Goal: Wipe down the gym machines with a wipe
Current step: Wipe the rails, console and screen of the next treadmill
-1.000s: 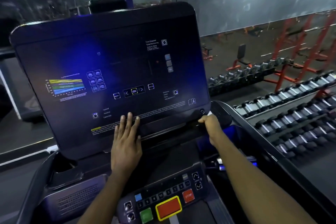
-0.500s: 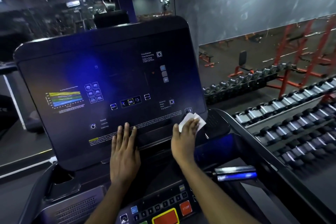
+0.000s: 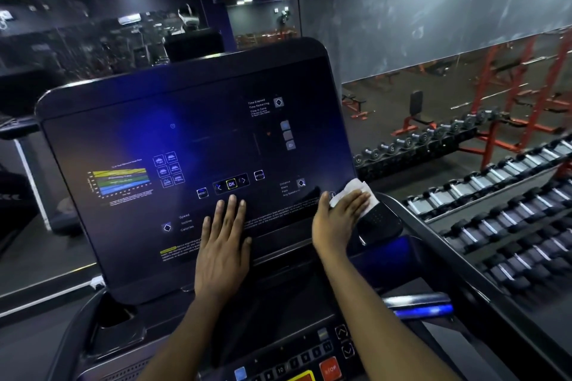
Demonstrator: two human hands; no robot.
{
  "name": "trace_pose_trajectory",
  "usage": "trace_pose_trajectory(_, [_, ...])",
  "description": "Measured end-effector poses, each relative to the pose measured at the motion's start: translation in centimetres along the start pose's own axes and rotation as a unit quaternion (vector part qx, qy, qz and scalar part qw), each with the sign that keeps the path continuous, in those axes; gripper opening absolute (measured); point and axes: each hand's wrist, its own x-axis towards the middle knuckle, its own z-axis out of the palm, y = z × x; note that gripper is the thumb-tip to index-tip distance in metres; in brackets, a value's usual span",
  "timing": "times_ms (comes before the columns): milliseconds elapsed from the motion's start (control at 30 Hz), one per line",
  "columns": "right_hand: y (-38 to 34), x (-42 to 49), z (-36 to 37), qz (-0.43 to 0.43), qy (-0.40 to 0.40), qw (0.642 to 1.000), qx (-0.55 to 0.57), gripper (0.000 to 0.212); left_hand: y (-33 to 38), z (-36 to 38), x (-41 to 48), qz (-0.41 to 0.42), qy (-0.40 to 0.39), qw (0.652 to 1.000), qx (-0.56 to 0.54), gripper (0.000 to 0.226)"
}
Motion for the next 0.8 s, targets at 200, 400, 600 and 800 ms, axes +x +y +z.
trace_pose_trajectory(200, [0.4, -8.4, 1.6, -0.101, -0.103, 0.985, -0.098, 0.097, -0.3, -0.2, 0.0, 0.007, -0.005, 1.000, -0.015, 0.069])
trace_pose_trajectory(400, [-2.1, -3.3, 0.4, 0.076, -0.078, 0.988, -0.108, 0.094, -2.0, -1.1, -0.6, 0.055, -0.033, 0.998, -0.017, 0.077])
trace_pose_trajectory(600, [-2.2, -8.0, 2.0, 0.005, -0.145, 0.978, -0.149, 0.095, -2.4, -1.0, -1.6, 0.067, -0.035, 0.997, -0.033, 0.089])
trace_pose_trajectory(800, [-3.1, -6.8, 1.7, 0.094, -0.123, 0.973, -0.172, 0.102, -3.7, -1.9, -2.7, 0.046, -0.027, 0.998, -0.035, 0.091])
